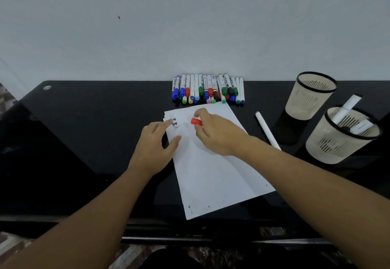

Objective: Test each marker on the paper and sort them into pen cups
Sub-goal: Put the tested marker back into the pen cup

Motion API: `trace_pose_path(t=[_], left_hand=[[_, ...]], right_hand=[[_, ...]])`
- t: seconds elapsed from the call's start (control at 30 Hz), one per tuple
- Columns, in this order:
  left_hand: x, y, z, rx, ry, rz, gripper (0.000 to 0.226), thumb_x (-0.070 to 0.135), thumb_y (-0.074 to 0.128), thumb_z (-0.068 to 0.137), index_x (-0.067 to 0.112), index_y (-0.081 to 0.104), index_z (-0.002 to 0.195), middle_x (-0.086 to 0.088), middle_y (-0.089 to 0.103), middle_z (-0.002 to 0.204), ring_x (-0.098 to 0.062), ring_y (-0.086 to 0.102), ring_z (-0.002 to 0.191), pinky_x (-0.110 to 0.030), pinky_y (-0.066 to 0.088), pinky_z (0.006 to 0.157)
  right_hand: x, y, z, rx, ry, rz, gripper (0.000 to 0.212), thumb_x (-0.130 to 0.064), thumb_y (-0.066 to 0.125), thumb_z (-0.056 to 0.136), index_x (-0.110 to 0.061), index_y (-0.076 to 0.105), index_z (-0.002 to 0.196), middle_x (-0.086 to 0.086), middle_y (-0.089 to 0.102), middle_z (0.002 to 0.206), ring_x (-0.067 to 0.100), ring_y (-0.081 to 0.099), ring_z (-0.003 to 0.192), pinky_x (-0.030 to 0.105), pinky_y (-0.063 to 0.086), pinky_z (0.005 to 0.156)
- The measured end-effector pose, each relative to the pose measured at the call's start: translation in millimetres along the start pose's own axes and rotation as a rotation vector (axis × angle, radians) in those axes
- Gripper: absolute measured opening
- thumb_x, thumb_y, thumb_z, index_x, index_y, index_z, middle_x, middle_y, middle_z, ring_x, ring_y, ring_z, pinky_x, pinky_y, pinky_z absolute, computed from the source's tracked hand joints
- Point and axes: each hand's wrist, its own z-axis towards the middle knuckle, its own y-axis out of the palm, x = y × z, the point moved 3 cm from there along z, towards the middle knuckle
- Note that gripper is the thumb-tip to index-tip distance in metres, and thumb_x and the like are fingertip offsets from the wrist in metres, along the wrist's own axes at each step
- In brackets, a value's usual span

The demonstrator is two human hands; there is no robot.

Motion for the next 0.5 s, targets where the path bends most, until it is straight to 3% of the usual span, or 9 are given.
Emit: trace_pose_path(t=[0.07, 0.23, 0.37, 0.5], left_hand=[[0.4, -0.8, 0.0, 0.008, -0.002, -0.007, 0.054, 0.044, 0.062, 0.097, 0.026, 0.050, 0.146, 0.005, 0.052, 0.140, -0.012, 0.041, 0.128, -0.027, 0.037, 0.098], [0.2, -0.1, -1.9, 0.012, 0.055, 0.017, 0.052, 0.043, 0.061, 0.098, 0.025, 0.053, 0.146, 0.005, 0.057, 0.133, -0.012, 0.045, 0.122, -0.029, 0.042, 0.099], [4.0, -0.8, -3.8, 0.058, 0.157, 0.038, 0.047, 0.037, 0.063, 0.098, 0.020, 0.059, 0.142, 0.005, 0.064, 0.112, -0.006, 0.044, 0.103, -0.030, 0.045, 0.090], [1.1, 0.1, -4.0, 0.107, 0.227, 0.056, 0.042, 0.031, 0.066, 0.098, 0.016, 0.064, 0.137, 0.003, 0.068, 0.104, -0.007, 0.045, 0.095, -0.027, 0.044, 0.084]], right_hand=[[-1.1, 2.7, 1.5, -0.031, -0.009, -0.054, 0.025, -0.036, 0.031, 0.112, -0.017, 0.044, 0.122, 0.001, 0.058, 0.092, 0.018, 0.054, 0.078, 0.038, 0.042, 0.069], [-4.8, 2.5, 7.2, -0.058, -0.043, -0.236, 0.035, -0.046, 0.026, 0.111, -0.030, 0.049, 0.132, -0.003, 0.061, 0.097, 0.021, 0.060, 0.087, 0.040, 0.050, 0.073], [-9.1, 4.0, 9.4, -0.030, -0.088, -0.325, 0.042, -0.056, 0.021, 0.109, -0.035, 0.049, 0.133, -0.006, 0.069, 0.091, 0.019, 0.064, 0.079, 0.038, 0.055, 0.069], [-11.6, 9.5, 12.2, -0.053, -0.081, -0.376, 0.048, -0.062, 0.018, 0.107, -0.034, 0.048, 0.133, -0.006, 0.068, 0.085, 0.018, 0.062, 0.073, 0.033, 0.047, 0.060]])
